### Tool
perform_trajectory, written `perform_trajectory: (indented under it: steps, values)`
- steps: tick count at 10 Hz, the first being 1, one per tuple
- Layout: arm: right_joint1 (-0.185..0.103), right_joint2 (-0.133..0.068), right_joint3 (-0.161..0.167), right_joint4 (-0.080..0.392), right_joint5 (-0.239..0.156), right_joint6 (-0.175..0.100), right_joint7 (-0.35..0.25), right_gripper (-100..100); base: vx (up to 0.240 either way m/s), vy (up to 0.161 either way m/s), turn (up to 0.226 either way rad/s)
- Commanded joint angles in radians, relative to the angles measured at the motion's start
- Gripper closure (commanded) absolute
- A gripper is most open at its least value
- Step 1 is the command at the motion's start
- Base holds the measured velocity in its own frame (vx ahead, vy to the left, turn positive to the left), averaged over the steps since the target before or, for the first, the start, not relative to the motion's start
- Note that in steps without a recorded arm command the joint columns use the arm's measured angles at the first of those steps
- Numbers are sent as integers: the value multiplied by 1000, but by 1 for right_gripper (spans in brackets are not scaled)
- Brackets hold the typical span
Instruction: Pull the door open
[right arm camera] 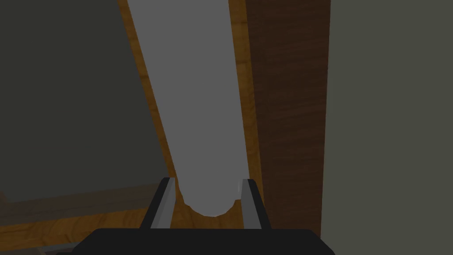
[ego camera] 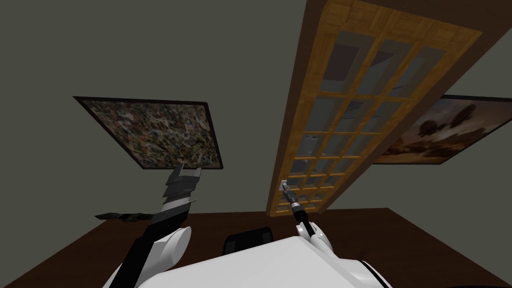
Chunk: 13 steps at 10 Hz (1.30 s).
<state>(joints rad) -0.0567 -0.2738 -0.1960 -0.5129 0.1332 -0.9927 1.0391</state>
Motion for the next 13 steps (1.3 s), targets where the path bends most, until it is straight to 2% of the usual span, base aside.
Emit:
perform_trajectory:
  steps: [1, 11, 12, 13]
  values:
    - [1, 5, 4, 3, -2, 0, -28, 100, -58, -11, 21]
    - [0, 1, 32, -2, -59, 7, -289, 100, -46, -15, 39]
    - [0, 1, 32, -2, -59, 7, -293, 100, -32, -10, 29]
    - [0, 0, 37, -3, -68, 8, -333, 100, -35, -11, 48]
